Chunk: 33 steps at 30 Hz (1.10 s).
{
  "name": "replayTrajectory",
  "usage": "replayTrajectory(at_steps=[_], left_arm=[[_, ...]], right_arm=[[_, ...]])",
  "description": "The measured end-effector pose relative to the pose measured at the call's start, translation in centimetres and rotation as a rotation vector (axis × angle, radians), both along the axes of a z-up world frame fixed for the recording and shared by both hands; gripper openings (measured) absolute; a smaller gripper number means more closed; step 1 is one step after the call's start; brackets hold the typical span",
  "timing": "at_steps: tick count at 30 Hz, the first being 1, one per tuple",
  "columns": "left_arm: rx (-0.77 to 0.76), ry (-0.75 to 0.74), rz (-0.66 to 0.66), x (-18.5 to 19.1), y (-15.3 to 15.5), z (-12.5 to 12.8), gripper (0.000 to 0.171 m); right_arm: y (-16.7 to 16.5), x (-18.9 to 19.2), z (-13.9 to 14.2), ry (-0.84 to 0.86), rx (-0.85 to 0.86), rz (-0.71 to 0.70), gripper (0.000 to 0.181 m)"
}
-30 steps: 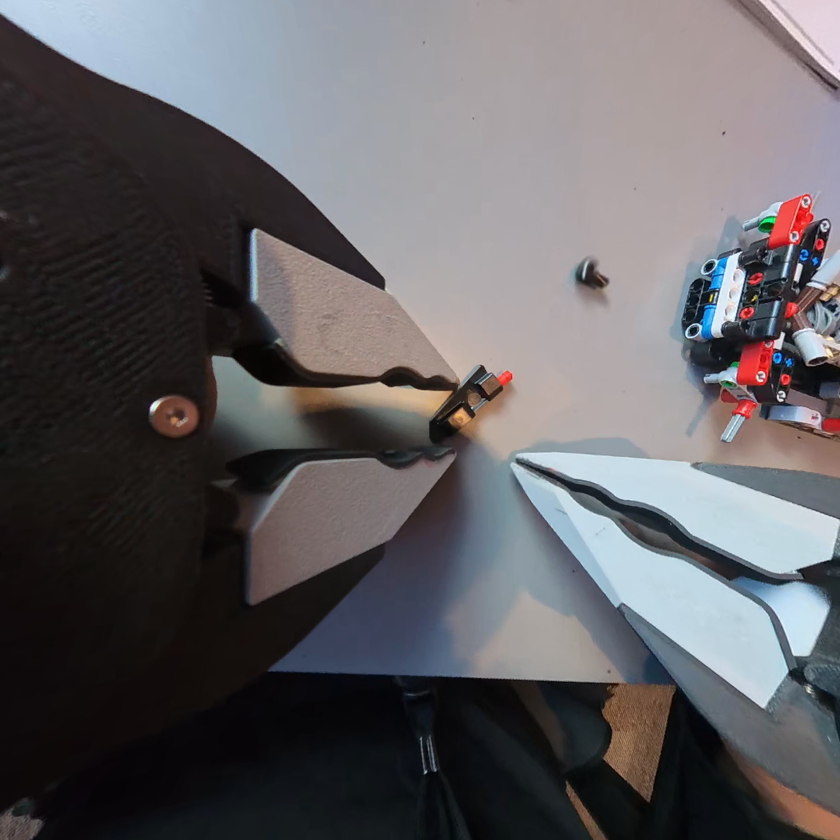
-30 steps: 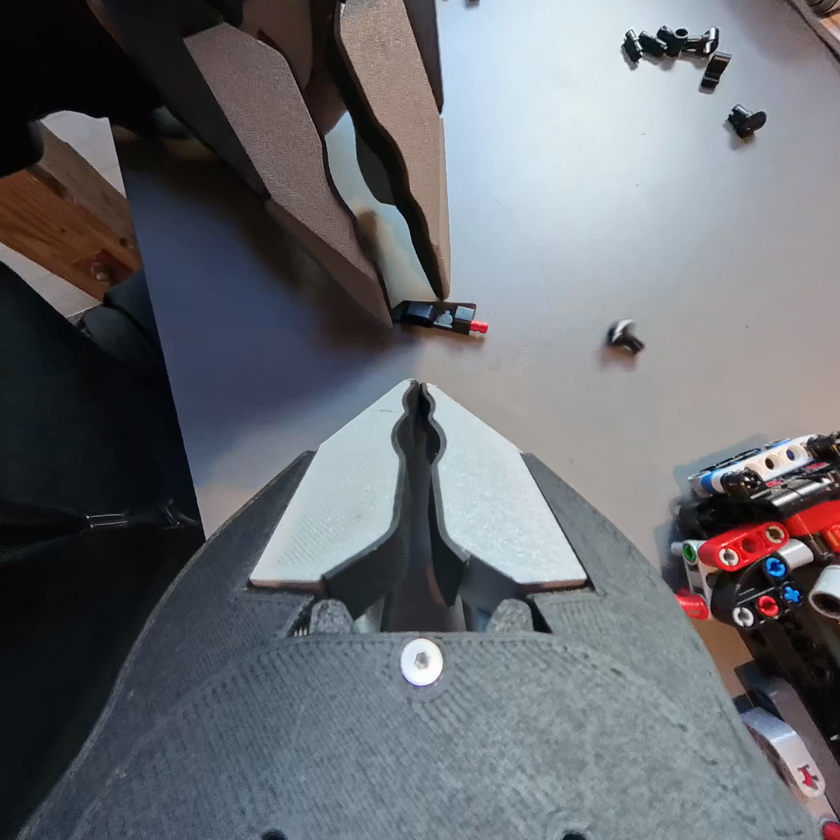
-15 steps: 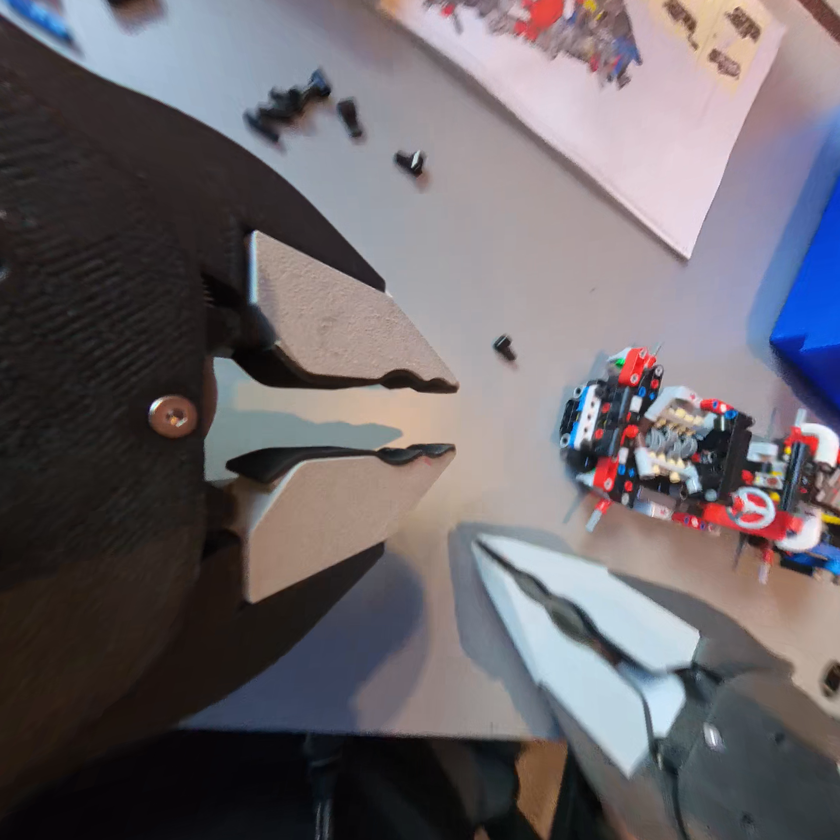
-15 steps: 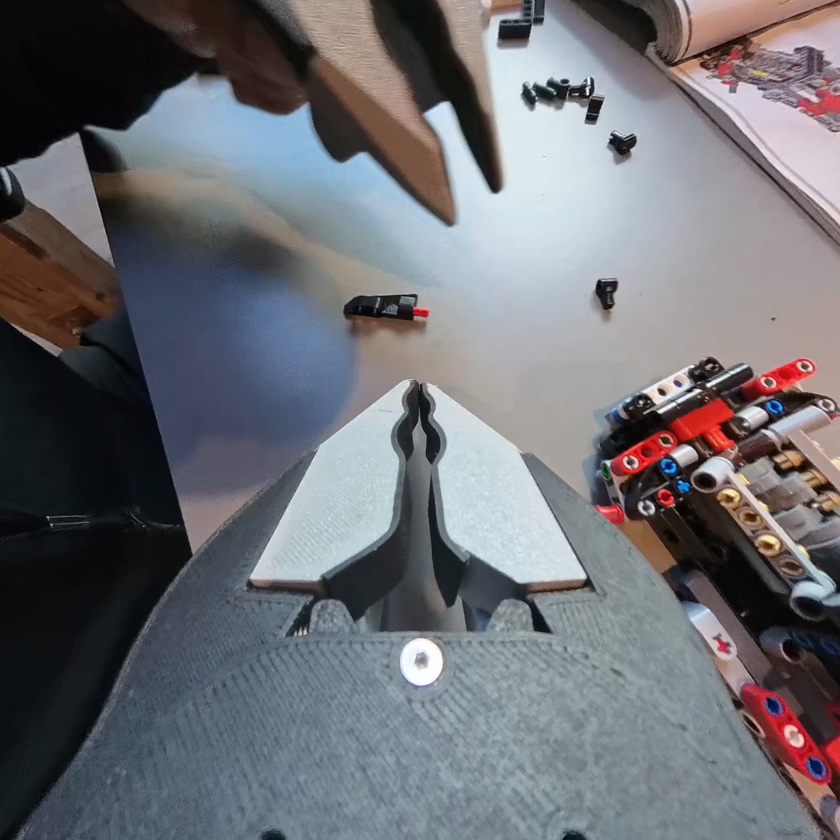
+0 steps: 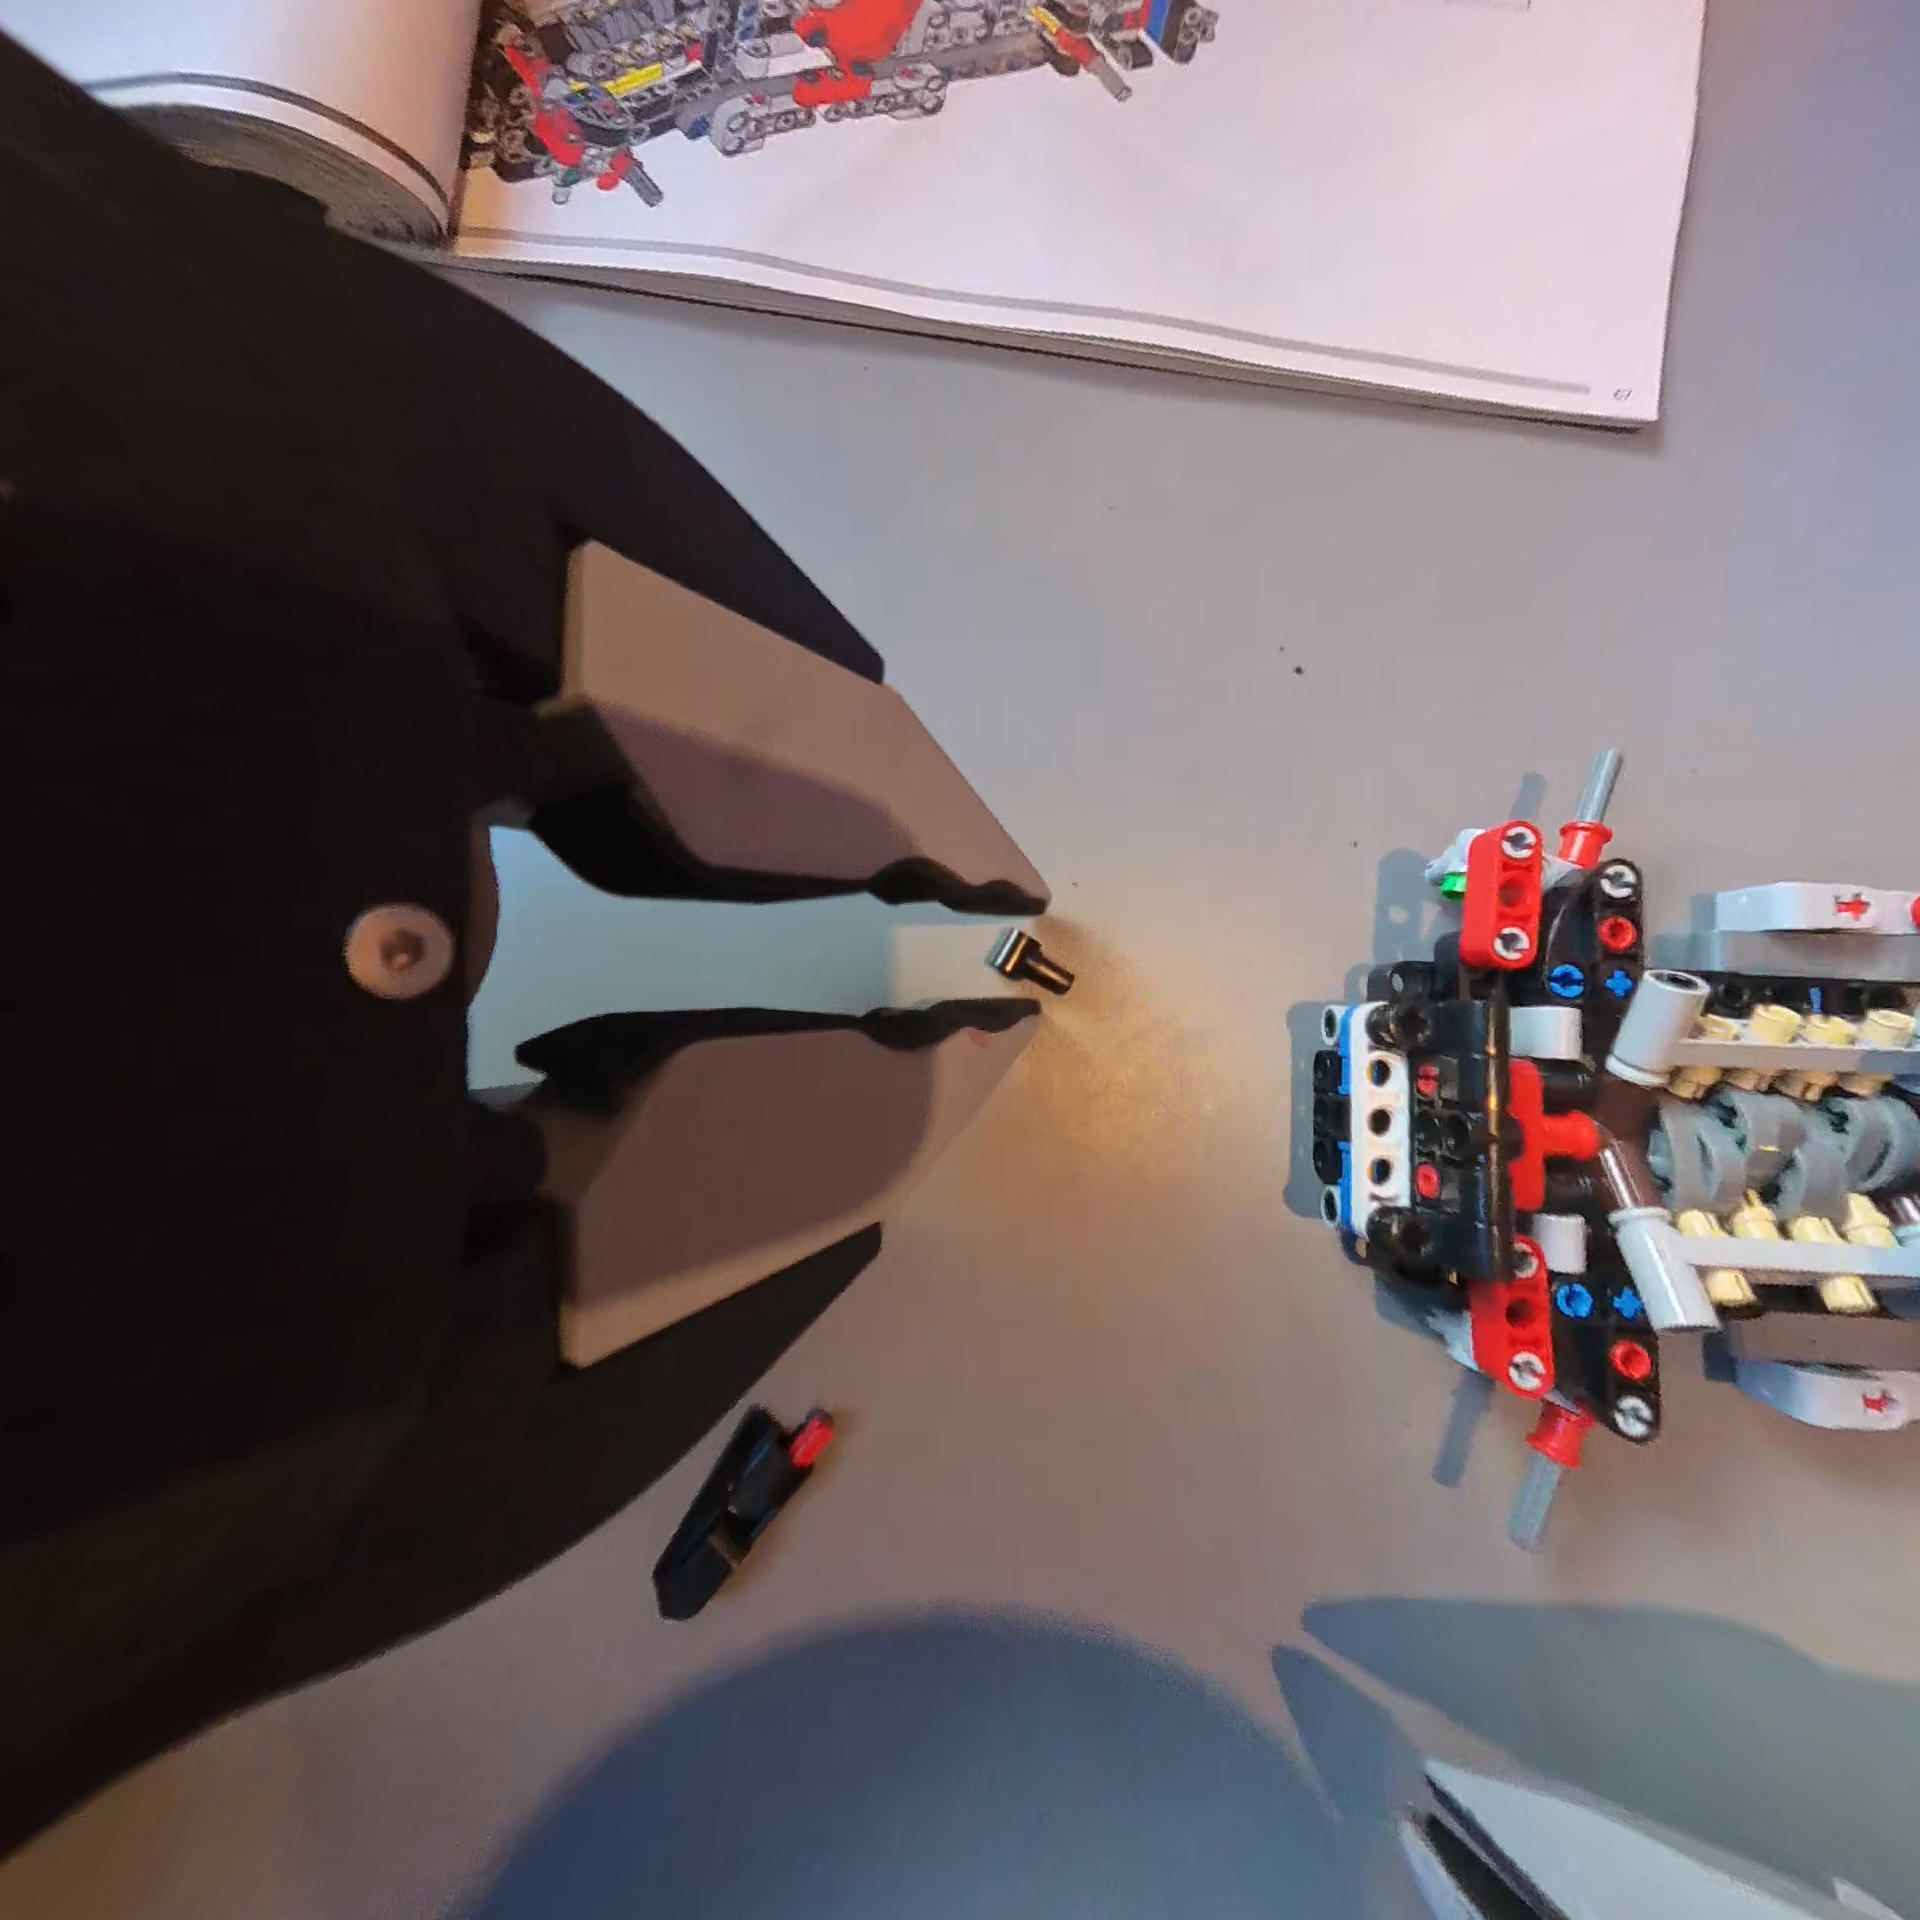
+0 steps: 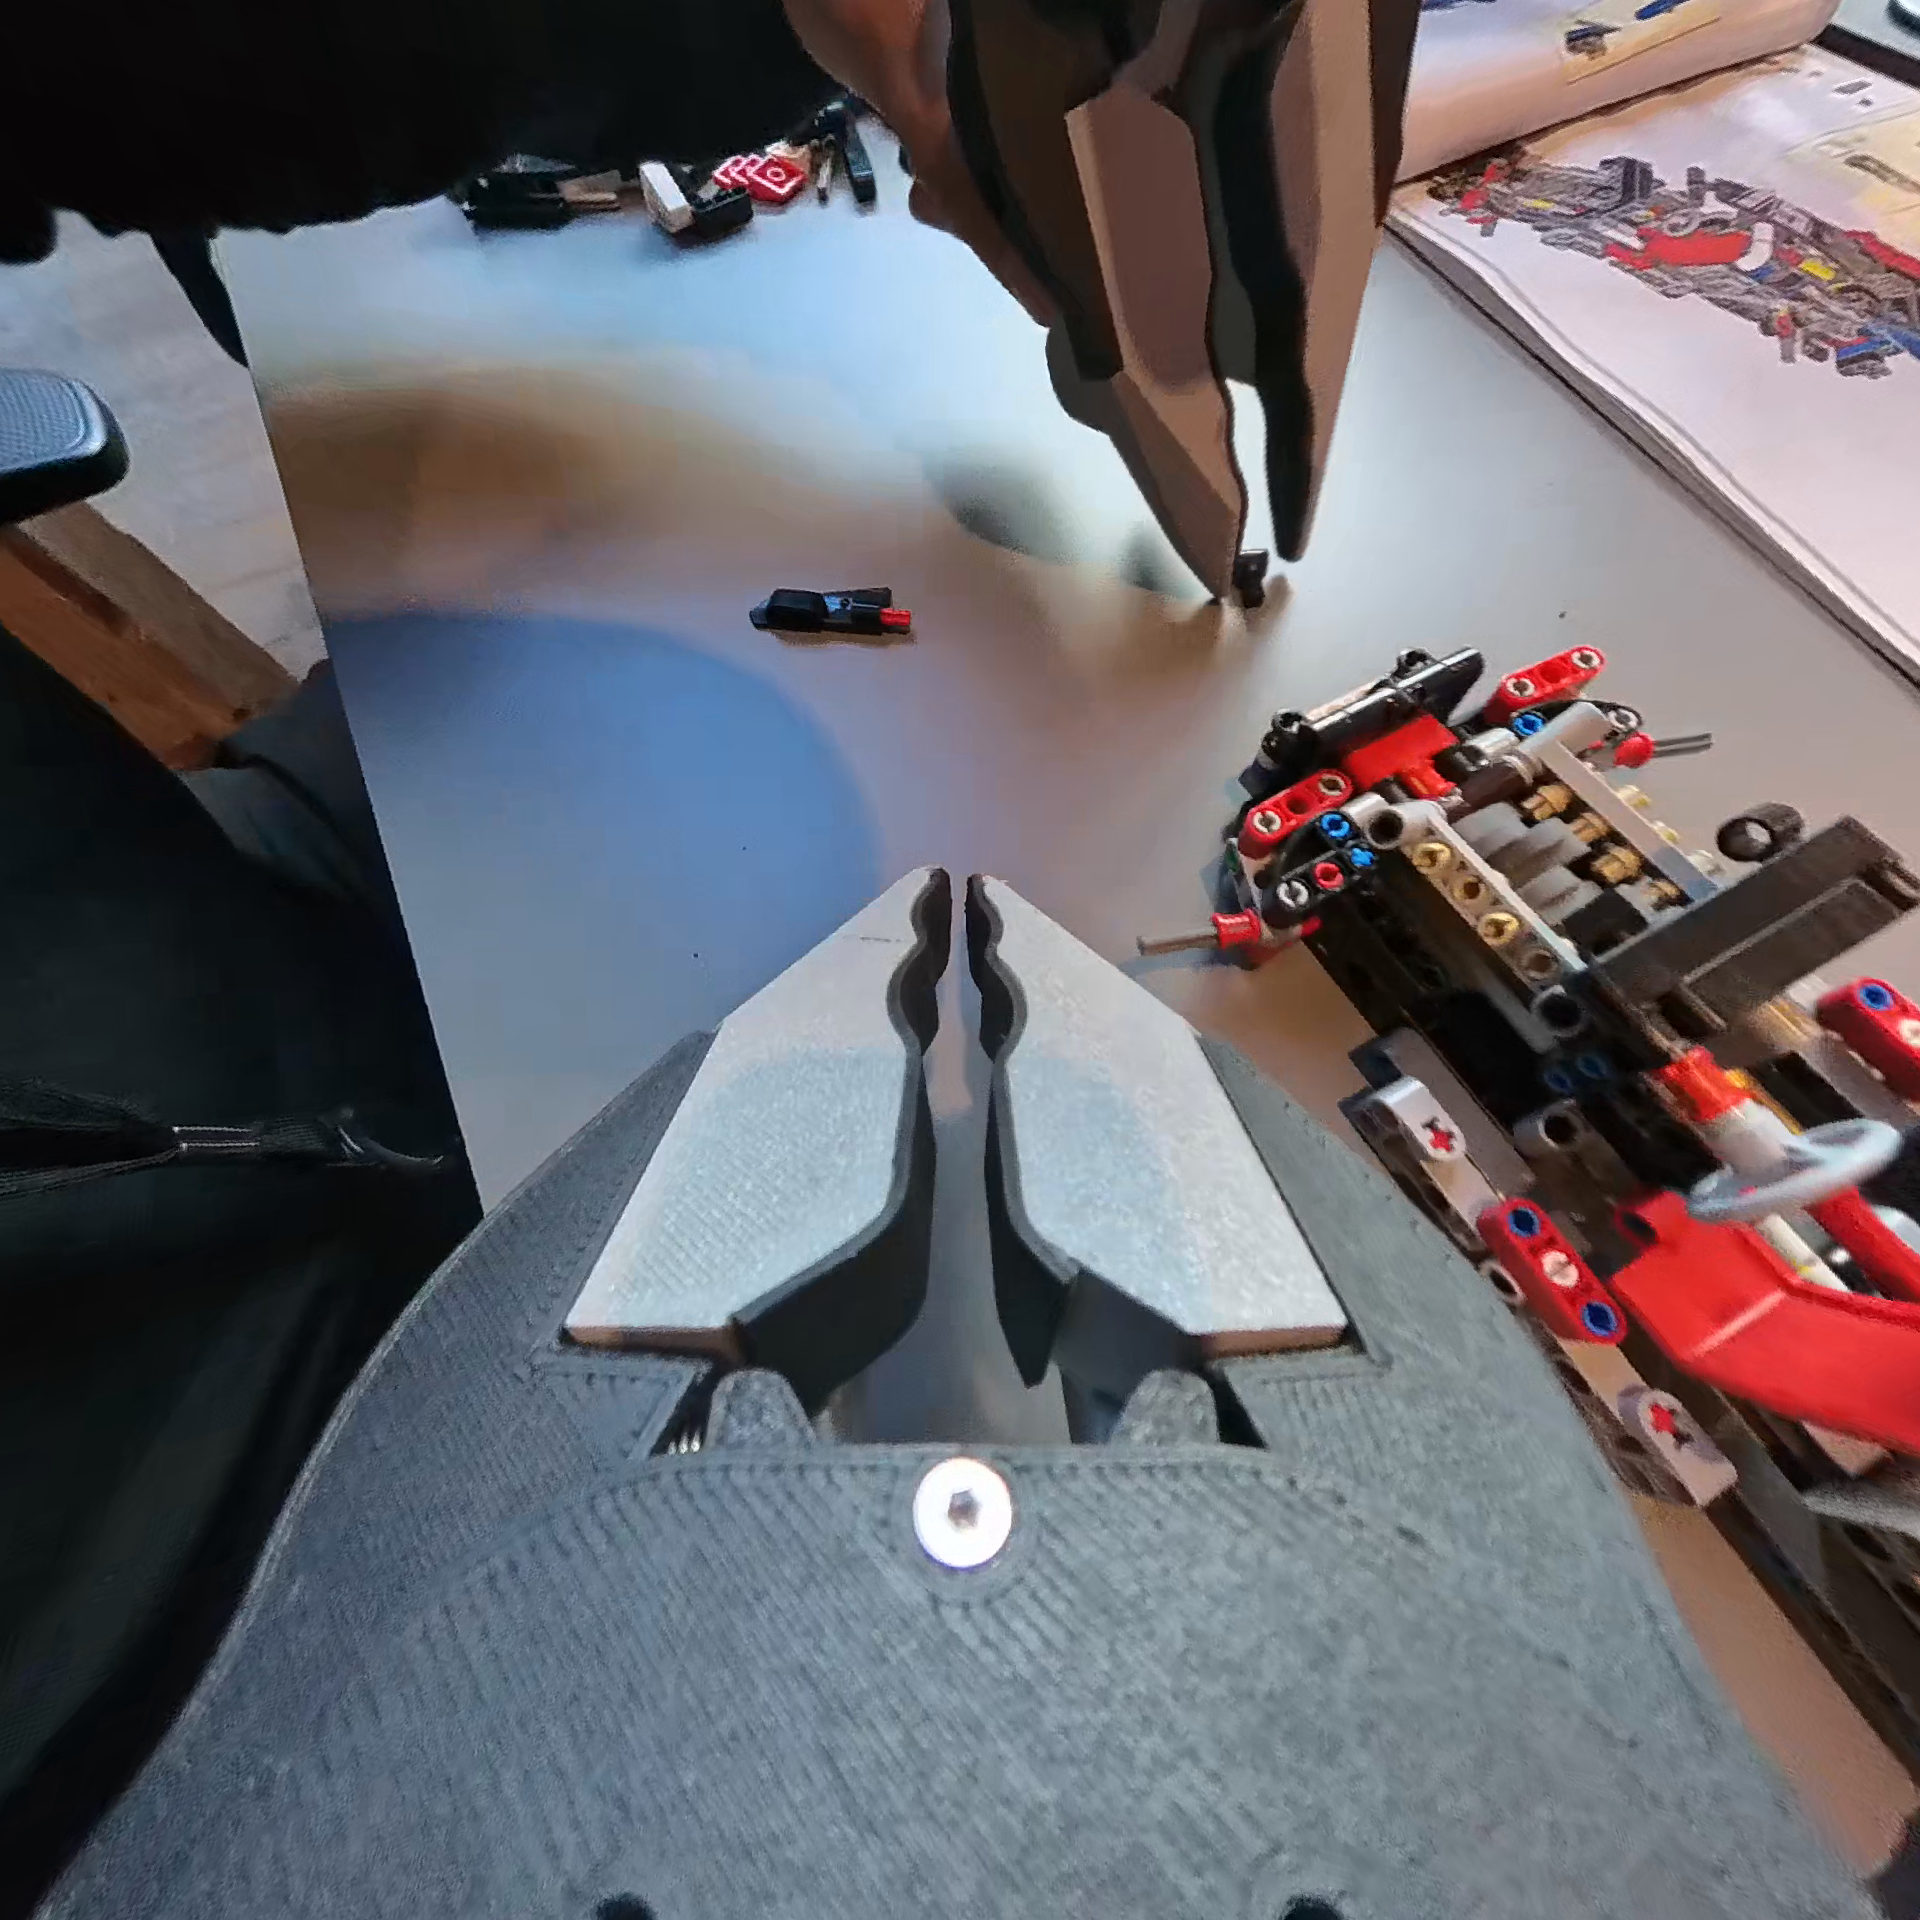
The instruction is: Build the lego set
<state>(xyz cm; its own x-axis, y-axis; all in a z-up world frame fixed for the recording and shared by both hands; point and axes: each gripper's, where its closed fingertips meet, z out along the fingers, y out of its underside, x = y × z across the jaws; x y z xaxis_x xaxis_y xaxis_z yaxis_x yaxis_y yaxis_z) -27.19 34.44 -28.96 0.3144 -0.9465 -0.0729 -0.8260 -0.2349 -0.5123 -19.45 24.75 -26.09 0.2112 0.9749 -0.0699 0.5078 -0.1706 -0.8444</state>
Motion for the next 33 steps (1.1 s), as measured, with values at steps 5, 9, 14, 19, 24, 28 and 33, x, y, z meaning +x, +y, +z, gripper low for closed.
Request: replayTrajectory(at_steps=[5, 9, 14, 19, 24, 28, 33], left_arm=[[0.006, -0.034, 0.098, 0.0, -1.1, 0.0, 0.007], [0.047, -0.121, 0.19, -0.1, -3.5, 0.0, 0.007], [0.058, -0.266, 0.266, -0.4, -5.1, 0.1, 0.007], [0.037, -0.28, 0.262, -0.4, -5.2, 0.1, 0.007], [-0.065, -0.345, 0.259, -0.1, -5.3, 0.3, 0.006], [-0.103, -0.459, 0.272, -0.3, -5.2, 1.6, 0.007], [-0.177, -0.593, 0.341, -0.9, -4.3, 2.8, 0.006]], right_arm=[[0.2, 1.0, 0.4, 0.021, 0.016, -0.015, 0.0], [1.2, 2.2, 1.8, 0.099, 0.081, -0.045, 0.0], [3.3, 3.4, 5.3, 0.3, 0.236, -0.107, 0.0], [7.5, 5.0, 6.1, 0.304, 0.329, -0.294, 0.003], [10.5, 7.2, 5.5, 0.304, 0.243, -0.483, 0.007], [10.9, 7.0, 5.2, 0.285, 0.24, -0.494, 0.018], [9.9, 6.1, 5.8, 0.281, 0.331, -0.434, 0.013]])
